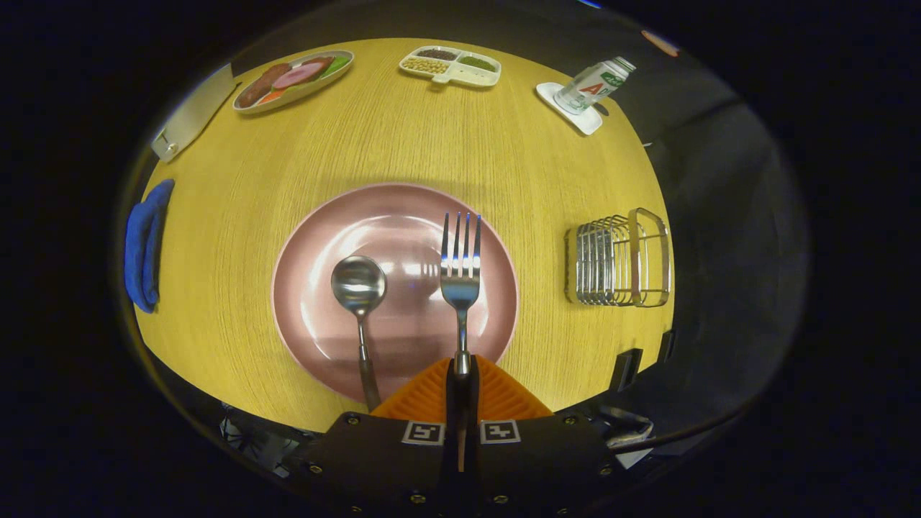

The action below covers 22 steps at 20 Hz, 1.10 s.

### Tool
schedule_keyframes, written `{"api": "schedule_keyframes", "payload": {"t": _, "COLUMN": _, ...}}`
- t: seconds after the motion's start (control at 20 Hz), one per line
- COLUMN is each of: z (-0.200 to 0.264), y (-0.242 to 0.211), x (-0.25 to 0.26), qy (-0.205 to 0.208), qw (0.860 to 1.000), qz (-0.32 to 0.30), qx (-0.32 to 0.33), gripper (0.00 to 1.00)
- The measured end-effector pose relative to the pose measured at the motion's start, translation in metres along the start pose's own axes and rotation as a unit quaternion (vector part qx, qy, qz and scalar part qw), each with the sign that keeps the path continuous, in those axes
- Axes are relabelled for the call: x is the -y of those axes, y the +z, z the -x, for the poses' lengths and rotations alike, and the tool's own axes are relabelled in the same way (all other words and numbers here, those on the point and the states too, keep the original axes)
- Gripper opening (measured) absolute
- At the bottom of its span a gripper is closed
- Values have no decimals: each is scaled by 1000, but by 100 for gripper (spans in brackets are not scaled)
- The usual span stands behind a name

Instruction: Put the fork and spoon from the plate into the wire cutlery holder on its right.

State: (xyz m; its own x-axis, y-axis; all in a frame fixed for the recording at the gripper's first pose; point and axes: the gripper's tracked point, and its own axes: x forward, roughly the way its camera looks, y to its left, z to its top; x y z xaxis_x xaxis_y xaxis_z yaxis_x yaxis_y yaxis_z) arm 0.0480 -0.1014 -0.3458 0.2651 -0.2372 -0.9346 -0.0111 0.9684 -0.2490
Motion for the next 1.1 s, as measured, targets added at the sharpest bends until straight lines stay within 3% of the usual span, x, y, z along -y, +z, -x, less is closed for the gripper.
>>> {"api": "schedule_keyframes", "payload": {"t": 0.6, "z": 29, "y": 6, "x": 99, "qy": -54, "qw": 993, "qz": -104, "qx": -12, "gripper": 4}}
{"api": "schedule_keyframes", "payload": {"t": 0.8, "z": 22, "y": -3, "x": 133, "qy": -68, "qw": 989, "qz": -123, "qx": -42, "gripper": 4}}
{"api": "schedule_keyframes", "payload": {"t": 1.1, "z": -2, "y": -7, "x": 162, "qy": -58, "qw": 986, "qz": -127, "qx": -90, "gripper": 4}}
